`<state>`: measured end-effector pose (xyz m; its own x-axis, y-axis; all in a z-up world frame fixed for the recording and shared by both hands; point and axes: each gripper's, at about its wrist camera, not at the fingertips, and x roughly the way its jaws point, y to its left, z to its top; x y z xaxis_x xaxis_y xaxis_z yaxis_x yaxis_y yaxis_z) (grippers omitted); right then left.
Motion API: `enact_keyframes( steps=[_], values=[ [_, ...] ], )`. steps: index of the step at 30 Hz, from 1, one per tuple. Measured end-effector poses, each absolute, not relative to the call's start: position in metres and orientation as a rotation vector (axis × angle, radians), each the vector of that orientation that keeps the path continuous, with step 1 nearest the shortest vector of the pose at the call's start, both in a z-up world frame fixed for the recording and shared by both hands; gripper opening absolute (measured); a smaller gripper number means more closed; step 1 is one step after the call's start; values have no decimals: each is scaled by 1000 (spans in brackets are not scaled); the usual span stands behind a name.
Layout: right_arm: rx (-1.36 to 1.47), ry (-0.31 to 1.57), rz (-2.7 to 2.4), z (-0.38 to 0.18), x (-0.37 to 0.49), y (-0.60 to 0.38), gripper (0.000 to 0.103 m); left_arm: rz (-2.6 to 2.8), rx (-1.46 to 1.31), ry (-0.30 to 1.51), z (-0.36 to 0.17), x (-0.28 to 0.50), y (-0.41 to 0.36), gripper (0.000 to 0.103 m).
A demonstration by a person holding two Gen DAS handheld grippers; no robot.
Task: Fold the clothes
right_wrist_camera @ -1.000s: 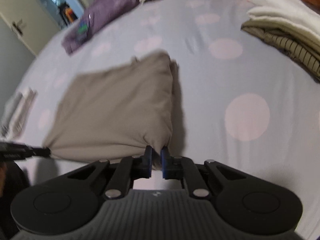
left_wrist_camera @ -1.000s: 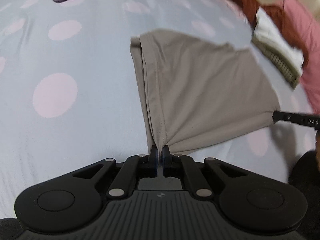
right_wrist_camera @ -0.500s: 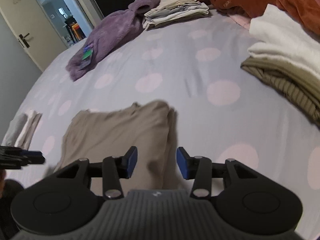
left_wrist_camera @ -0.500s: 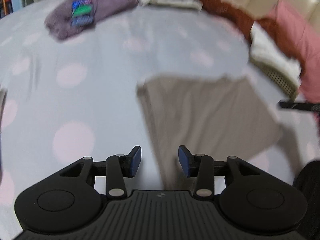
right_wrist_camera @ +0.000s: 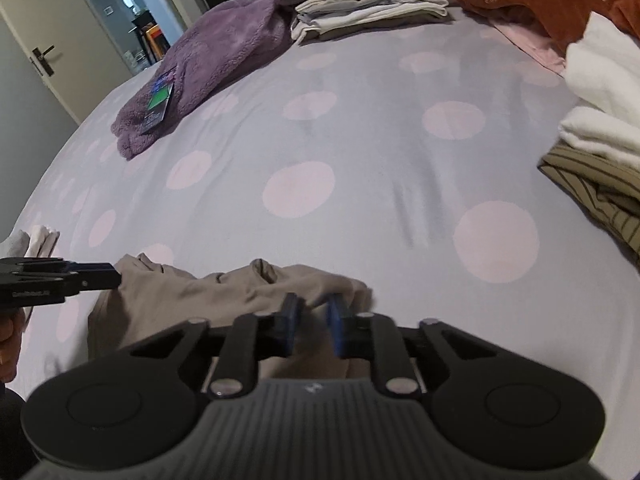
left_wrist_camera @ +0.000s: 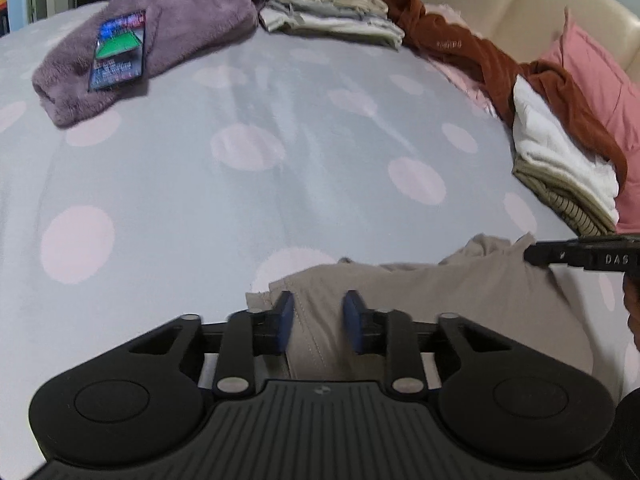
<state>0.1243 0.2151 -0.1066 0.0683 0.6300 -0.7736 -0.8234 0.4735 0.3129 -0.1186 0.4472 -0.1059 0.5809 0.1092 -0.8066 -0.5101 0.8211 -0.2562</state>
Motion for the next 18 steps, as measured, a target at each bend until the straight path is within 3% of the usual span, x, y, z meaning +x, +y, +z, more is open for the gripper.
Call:
enact_keyframes(
  steps=[3,10,18],
  values=[
    [-227,1017,1127,-108,126,215,6,391,-549,843,-109,-126,451,0],
    [-89,997,1180,-98,135,209,5,491,-659,636,-92,-158,461,0],
    [-169,1047,1108,-124,143,233,6,506,-586,812,-117,-121,465,0]
  ],
)
